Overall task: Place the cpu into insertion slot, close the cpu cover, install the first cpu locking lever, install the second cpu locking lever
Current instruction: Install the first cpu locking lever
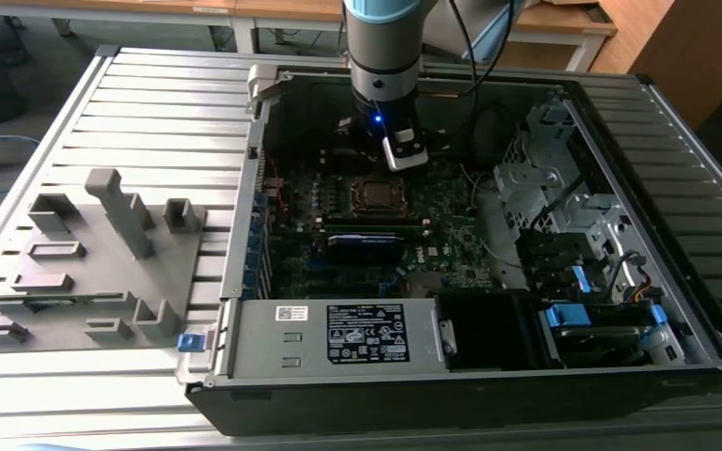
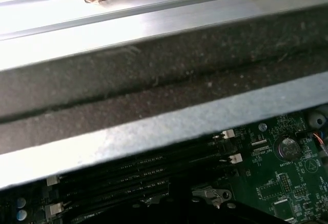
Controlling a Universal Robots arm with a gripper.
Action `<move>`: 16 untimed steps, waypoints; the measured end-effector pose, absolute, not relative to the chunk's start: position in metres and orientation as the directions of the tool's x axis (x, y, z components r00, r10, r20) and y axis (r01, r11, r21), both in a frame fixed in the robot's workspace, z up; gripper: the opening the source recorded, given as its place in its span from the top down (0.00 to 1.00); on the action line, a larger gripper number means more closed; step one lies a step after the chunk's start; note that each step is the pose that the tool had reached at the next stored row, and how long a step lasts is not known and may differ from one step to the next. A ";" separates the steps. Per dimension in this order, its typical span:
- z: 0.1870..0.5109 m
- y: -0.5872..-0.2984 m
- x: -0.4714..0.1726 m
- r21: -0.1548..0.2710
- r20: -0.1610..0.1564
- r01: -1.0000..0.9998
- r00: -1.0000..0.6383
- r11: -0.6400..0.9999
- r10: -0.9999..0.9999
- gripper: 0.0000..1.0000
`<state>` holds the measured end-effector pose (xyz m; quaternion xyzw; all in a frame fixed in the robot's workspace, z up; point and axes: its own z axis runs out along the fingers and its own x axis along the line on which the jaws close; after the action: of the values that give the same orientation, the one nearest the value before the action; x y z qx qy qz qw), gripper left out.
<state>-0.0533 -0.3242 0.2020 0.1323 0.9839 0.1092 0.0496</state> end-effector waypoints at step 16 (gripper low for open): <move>0.200 -0.324 -0.055 0.237 -0.077 0.247 -0.959 0.940 0.272 0.89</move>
<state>-0.0551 -0.3241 0.2000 0.1319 0.9833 0.1131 0.0545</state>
